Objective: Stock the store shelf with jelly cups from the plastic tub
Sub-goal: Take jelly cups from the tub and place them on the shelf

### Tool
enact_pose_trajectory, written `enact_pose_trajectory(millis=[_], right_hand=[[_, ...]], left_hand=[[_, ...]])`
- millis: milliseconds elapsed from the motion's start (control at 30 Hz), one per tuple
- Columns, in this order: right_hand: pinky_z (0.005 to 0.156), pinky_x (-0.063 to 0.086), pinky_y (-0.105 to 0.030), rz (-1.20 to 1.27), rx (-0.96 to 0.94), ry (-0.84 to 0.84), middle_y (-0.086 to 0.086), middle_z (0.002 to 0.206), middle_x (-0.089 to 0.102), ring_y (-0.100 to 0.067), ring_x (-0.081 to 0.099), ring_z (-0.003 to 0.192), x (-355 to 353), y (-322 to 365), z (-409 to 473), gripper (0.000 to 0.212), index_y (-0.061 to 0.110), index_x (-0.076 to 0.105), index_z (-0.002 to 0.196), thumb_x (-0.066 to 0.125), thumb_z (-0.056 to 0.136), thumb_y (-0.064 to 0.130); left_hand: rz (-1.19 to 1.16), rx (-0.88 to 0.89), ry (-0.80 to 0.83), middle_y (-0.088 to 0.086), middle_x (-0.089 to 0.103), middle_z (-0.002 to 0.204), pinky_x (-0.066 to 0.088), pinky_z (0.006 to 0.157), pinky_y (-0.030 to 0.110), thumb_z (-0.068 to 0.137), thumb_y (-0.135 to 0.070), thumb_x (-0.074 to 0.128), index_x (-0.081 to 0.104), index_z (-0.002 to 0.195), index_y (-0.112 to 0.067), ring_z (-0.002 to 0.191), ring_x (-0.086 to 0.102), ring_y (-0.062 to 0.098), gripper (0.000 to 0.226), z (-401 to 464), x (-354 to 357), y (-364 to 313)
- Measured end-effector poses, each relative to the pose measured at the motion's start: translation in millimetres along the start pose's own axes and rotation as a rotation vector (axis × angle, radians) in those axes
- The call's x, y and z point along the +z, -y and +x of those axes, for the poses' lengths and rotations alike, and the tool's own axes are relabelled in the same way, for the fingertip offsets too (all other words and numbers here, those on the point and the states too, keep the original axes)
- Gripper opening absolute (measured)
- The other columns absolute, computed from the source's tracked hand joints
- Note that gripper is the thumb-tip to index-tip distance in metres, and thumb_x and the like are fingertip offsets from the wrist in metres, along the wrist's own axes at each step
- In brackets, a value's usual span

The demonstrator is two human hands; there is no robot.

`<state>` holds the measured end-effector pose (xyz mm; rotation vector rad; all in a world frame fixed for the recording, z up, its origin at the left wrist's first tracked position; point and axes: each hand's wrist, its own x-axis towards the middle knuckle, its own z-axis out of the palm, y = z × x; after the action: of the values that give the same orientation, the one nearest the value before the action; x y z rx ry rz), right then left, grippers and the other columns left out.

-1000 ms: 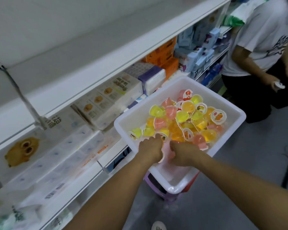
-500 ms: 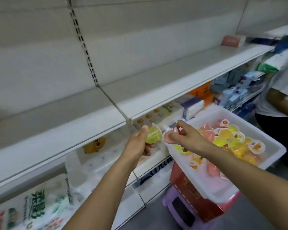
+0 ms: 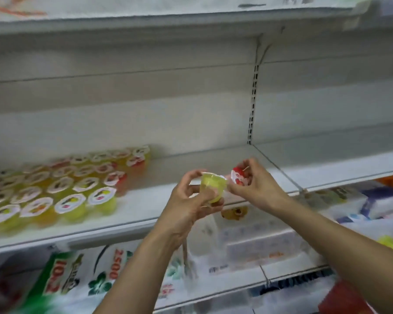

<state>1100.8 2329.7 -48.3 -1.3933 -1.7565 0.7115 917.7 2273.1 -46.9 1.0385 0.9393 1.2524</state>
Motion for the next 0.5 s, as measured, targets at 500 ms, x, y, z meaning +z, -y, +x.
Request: enact_pose_trajectory(millis=[500], right_hand=[[0.084, 0.049, -0.032, -0.312, -0.225, 0.26, -0.004, 0.11, 0.066, -0.024, 0.06, 0.102, 172.7, 97.0, 70.2, 0.037, 0.017, 0.062, 0.113, 0.068, 0.077, 0.021]], left_hand=[[0.51, 0.304, -0.56, 0.003, 0.063, 0.099, 0.046, 0.067, 0.023, 0.071, -0.019, 0.083, 0.054, 0.101, -0.028, 0.086, 0.058, 0.018, 0.042, -42.9, -184.0, -84.0]])
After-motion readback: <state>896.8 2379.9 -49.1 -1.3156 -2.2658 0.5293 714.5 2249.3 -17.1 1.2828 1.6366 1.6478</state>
